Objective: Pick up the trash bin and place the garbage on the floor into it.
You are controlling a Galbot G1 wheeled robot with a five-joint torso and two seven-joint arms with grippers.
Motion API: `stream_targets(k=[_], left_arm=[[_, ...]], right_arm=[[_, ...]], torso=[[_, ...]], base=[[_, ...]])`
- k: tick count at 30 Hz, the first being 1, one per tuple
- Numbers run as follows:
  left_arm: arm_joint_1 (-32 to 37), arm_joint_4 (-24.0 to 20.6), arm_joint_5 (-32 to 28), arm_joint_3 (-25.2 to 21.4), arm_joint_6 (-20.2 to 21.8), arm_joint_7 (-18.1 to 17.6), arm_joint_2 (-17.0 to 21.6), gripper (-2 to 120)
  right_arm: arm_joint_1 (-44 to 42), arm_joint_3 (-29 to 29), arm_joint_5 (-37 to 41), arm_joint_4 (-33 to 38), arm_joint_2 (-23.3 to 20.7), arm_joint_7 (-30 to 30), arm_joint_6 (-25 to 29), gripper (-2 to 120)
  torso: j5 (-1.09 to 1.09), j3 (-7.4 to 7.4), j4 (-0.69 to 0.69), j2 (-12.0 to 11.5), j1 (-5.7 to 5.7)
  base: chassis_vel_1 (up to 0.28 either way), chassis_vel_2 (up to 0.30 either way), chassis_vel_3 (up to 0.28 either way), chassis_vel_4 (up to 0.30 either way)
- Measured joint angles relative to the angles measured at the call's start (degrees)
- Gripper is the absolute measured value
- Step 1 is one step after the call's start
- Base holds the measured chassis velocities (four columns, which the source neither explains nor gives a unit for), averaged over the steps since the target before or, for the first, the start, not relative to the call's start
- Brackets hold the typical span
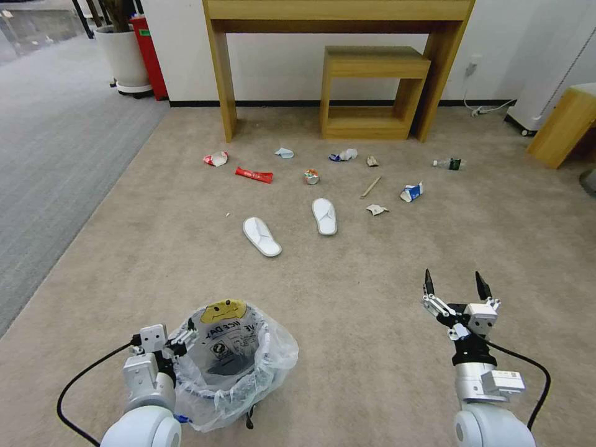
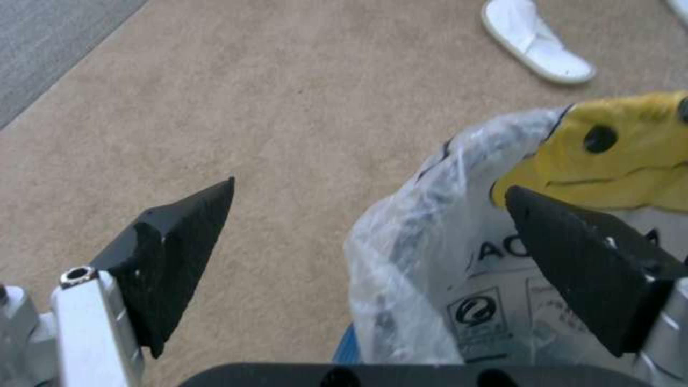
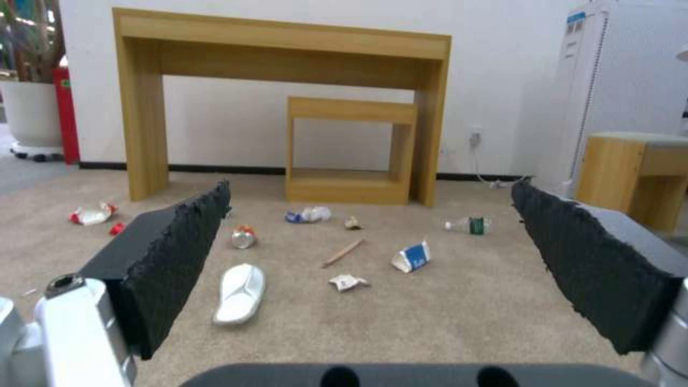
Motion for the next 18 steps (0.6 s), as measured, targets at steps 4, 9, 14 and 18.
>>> stream_targets(k=[4,9,14,18], left_arm=[[0.91,0.13,-1.83,0.85,1.66,-0.97,1.18,100],[2.08,0.73,-3.28,2.46,3.64,-2.72,1.96,100],[2.94,1.09,-4.67,3.29,4.92,-4.25,2.2,100],[2.91,1.55,-6.17,3.58,5.57,-5.42,2.14,100]], right_arm=[[-0.02,-0.25,-0.05,0.09,0.1,0.2,-0.24,100],[-0.07,-0.26,-0.04,0.2,-0.06,0.31,-0.43,100],[-0.31,-0.21,-0.03,0.15,-0.16,0.38,-0.44,100],[-0.4,-0.2,-0.03,0.12,-0.17,0.45,-0.43,100]], torso=[[0.01,0.0,0.0,0.0,0.0],[0.0,0.0,0.0,0.0,0.0],[0.01,0.0,0.0,0.0,0.0],[0.03,0.0,0.0,0.0,0.0]], base=[[0.0,0.0,0.0,0.0],[0.0,0.0,0.0,0.0],[0.0,0.0,0.0,0.0],[0.0,0.0,0.0,0.0]])
